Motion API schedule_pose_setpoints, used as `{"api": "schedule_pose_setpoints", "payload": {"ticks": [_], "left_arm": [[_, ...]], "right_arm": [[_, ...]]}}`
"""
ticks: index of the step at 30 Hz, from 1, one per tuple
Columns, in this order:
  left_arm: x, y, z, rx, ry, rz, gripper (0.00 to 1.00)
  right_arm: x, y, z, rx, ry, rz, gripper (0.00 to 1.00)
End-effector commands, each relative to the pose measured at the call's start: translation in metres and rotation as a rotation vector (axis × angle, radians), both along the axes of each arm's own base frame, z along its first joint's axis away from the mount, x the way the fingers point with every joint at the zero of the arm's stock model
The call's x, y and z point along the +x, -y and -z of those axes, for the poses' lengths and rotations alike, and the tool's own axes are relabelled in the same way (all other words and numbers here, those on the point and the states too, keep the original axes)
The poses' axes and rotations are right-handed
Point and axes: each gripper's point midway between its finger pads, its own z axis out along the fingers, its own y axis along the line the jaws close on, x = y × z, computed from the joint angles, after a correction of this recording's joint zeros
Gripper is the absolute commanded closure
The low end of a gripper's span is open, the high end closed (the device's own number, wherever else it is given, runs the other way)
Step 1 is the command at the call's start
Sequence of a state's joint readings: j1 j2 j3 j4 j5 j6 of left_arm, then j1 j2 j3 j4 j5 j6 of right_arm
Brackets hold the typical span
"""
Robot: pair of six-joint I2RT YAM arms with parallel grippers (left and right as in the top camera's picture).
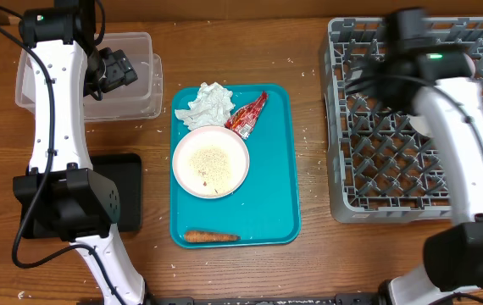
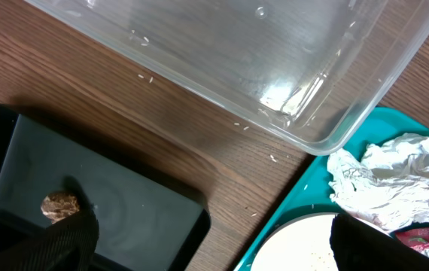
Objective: Sort waste into correct bins and load items into the dishwasher
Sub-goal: 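Raise the right arm and move it aside over the dish rack, then move the left gripper over the teal tray to the rice plate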
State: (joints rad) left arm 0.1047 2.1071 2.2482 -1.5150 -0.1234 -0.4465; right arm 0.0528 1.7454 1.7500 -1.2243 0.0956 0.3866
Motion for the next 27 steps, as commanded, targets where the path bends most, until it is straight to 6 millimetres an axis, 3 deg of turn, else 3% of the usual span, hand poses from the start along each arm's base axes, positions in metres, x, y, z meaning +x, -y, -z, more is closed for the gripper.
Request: {"api": "schedule_pose_setpoints", "payload": {"ticks": [1, 7, 12, 15, 18, 20, 23, 27], "left_arm": [[0.003, 0.003, -0.001, -0.003, 0.012, -0.007, 0.00], [0.025, 0.007, -0.006, -0.037, 0.105, -0.013, 0.00], [0.032, 0.014, -0.007, -0.073, 0.137, -0.004, 0.00], [0.004, 0.046, -0.001, -0.255, 0.023, 0.026, 0.00], [-0.009, 0.080, -0.004, -0.424, -0.023, 0.098, 0.00], [-0.021, 0.095, -0.006, -0.460, -0.063, 0.190, 0.02], [-0.037, 0.120, -0.003, -0.469, -0.129, 0.305, 0.14], [-0.050, 0.163, -0.001, -0.441, -0.167, 0.427, 0.13]], "right_arm": [[-0.003, 0.060, -0.020, -0.023, 0.053, 0.160, 0.00], [-0.013, 0.115, -0.019, -0.028, 0.050, 0.297, 0.00], [-0.019, 0.135, -0.019, -0.029, 0.049, 0.347, 0.00], [-0.020, 0.136, -0.019, -0.029, 0.050, 0.350, 0.00], [-0.020, 0.136, -0.019, -0.029, 0.049, 0.350, 0.00], [-0.020, 0.136, -0.019, -0.029, 0.049, 0.350, 0.00], [-0.020, 0.136, -0.019, -0.029, 0.049, 0.350, 0.00], [-0.020, 0.136, -0.019, -0.029, 0.049, 0.350, 0.00]]}}
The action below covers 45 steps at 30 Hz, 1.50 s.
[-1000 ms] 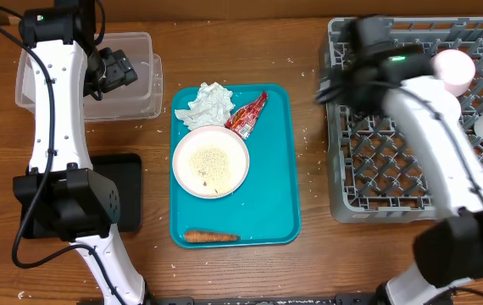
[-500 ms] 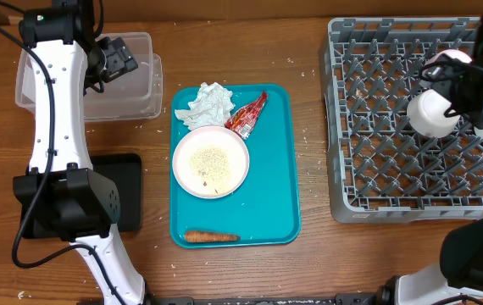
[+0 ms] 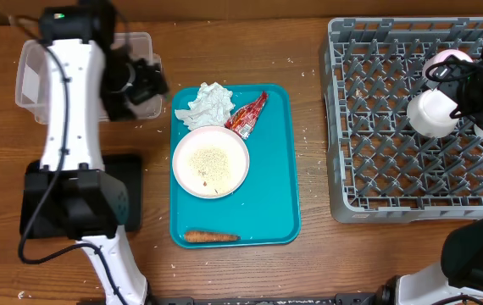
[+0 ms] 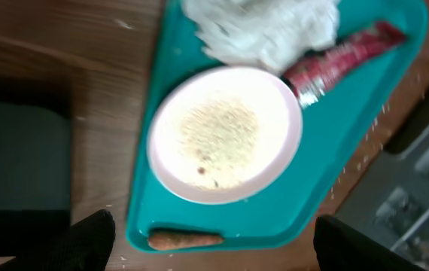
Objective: Sort waste into correct bins and load items into the dishwasher
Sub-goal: 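Move the left gripper over the teal tray to the rice plate, then grasp the white plate rim with the left gripper and lift it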
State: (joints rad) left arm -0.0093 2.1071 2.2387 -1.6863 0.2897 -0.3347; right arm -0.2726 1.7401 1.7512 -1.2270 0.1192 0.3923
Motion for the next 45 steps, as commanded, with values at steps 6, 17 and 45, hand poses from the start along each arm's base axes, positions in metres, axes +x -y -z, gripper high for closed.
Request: {"api": "schedule_pose_setpoints", "payload": {"ticks": [6, 17, 45], "left_arm": [[-0.033, 0.101, 0.005, 0.112, -0.001, 0.269, 0.13], [-0.071, 0.166, 0.008, 0.247, 0.036, 0.413, 0.13], [-0.050, 0.185, 0.115, 0.251, 0.054, 0.264, 0.15]], "right_arm": [[0.001, 0.002, -0.017, -0.016, 0.045, 0.010, 0.00], [0.001, 0.002, -0.017, -0.017, 0.045, 0.010, 0.00], [0.001, 0.002, -0.017, -0.016, 0.045, 0.010, 0.00]]}}
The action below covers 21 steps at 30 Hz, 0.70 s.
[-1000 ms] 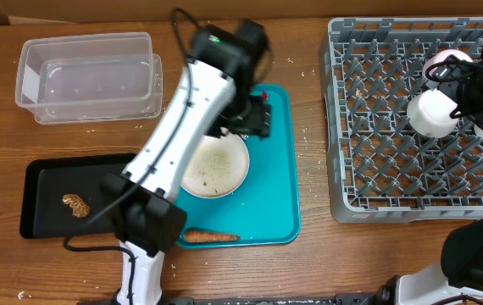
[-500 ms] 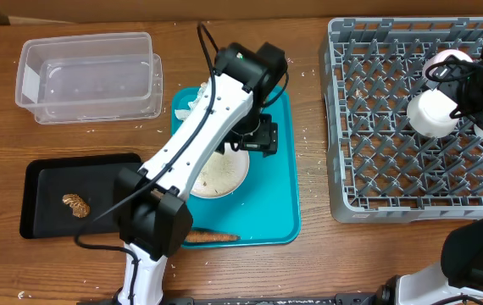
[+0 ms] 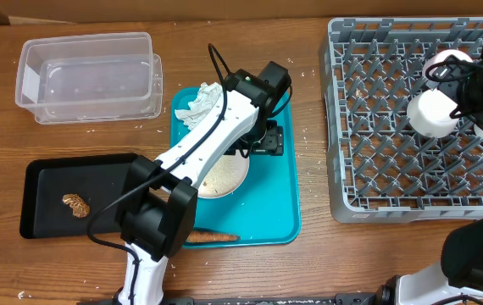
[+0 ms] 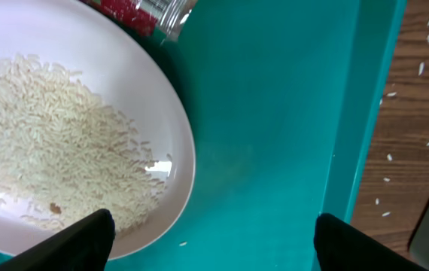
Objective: Sort waste into correct bins and load items into the dishwasher
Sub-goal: 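Grasp the white plate rim with the left gripper and lift it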
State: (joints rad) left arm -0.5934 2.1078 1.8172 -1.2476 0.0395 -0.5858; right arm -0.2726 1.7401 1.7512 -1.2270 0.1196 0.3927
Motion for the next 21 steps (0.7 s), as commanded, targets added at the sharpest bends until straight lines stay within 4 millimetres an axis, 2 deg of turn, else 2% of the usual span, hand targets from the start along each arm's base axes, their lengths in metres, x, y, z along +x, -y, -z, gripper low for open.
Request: {"api": "schedule_pose_setpoints", "payload": {"ticks": [1, 5, 13, 18, 21], "left_arm": [[0.004, 0.002, 0.005, 0.009, 0.028, -0.065, 0.17], [0.012, 0.003, 0.014, 0.022, 0.076, -0.062, 0.22], [0.012, -0.010, 0.047, 0.024, 0.067, -0.173, 0.23], [0.017, -0.008, 0.059, 0.000, 0.096, -0.177, 0.26], [0.014, -0.007, 0.066, -0.001, 0.090, -0.192, 0.27]], "right_arm": [[0.001, 0.002, -0.017, -0.016, 0.045, 0.010, 0.00], [0.001, 0.002, -0.017, -0.016, 0.045, 0.010, 0.00], [0.001, 0.002, -0.017, -0.016, 0.045, 0.010, 0.00], [0.001, 0.002, -0.017, -0.016, 0.045, 0.010, 0.00], [0.001, 0.002, -0.017, -0.016, 0.045, 0.010, 0.00]]}}
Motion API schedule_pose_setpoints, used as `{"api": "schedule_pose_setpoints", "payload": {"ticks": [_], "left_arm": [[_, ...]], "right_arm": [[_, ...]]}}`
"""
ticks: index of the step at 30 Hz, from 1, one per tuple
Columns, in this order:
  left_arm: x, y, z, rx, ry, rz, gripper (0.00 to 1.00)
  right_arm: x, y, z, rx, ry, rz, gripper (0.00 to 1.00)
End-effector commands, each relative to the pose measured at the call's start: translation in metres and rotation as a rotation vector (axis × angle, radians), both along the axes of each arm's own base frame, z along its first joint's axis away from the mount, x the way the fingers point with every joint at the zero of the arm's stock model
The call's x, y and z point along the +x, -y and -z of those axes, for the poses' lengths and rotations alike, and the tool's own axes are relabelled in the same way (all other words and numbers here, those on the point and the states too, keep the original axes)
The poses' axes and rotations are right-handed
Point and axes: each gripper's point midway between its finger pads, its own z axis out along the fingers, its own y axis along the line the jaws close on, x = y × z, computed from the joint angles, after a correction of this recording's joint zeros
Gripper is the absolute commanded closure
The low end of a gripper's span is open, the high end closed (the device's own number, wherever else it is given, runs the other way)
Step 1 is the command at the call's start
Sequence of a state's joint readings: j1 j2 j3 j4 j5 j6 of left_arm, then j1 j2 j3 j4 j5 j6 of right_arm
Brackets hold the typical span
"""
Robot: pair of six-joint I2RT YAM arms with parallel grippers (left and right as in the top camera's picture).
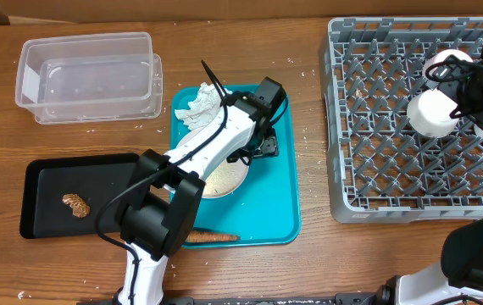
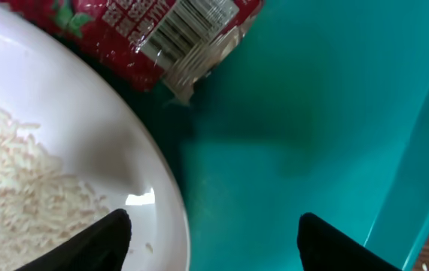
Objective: Sort waste into correct bins and load items into the dishwasher
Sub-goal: 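Grasp the white plate rim with the left gripper and lift it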
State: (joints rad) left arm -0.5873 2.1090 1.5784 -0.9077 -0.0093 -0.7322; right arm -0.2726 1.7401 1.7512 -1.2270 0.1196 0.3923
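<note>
My left gripper [image 1: 263, 146] [image 2: 214, 245] is open and low over the teal tray [image 1: 269, 203] [image 2: 297, 128]. Its left finger is over the right rim of the white bowl of rice [image 1: 221, 178] [image 2: 41, 181], its right finger over bare tray. The end of a red snack wrapper [image 2: 124, 30] lies just ahead of the fingers. Crumpled white paper [image 1: 195, 106] lies at the tray's back, a carrot [image 1: 210, 237] at its front. My right gripper [image 1: 466, 83] hangs over the grey dish rack [image 1: 385, 135] beside a white cup [image 1: 430, 113]; its grip is unclear.
A clear plastic bin [image 1: 89, 76] stands at the back left. A black tray [image 1: 51, 182] at the left holds a brown scrap [image 1: 75, 204]. Rice grains are scattered on the wood around the teal tray.
My left gripper has come down closer to the tray and towards the wrapper's end, still open, with the bowl's rim between its fingers. The right arm has not moved.
My left gripper was first over the clear bin and the black tray, while the right arm reached across the rack. Then the left was high over the teal tray, the right at the rack's right side beside the cup. Later the left was over the bowl's right rim, now lower.
</note>
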Motion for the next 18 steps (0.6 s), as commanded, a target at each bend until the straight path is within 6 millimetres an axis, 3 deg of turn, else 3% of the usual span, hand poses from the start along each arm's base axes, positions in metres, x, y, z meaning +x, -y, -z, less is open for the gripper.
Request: {"api": "schedule_pose_setpoints", "payload": {"ticks": [1, 11, 16, 18], "left_arm": [[-0.007, -0.007, 0.012, 0.028, -0.020, -0.053, 0.28], [-0.014, -0.011, 0.022, 0.040, -0.040, -0.081, 0.43], [-0.017, -0.009, 0.022, 0.044, -0.045, -0.072, 0.66], [-0.019, -0.008, 0.022, 0.046, -0.048, -0.067, 0.69]], "right_arm": [[0.001, 0.002, -0.017, -0.016, 0.045, 0.010, 0.00], [0.001, 0.002, -0.017, -0.016, 0.045, 0.010, 0.00], [0.001, 0.002, -0.017, -0.016, 0.045, 0.010, 0.00], [0.001, 0.002, -0.017, -0.016, 0.045, 0.010, 0.00]]}}
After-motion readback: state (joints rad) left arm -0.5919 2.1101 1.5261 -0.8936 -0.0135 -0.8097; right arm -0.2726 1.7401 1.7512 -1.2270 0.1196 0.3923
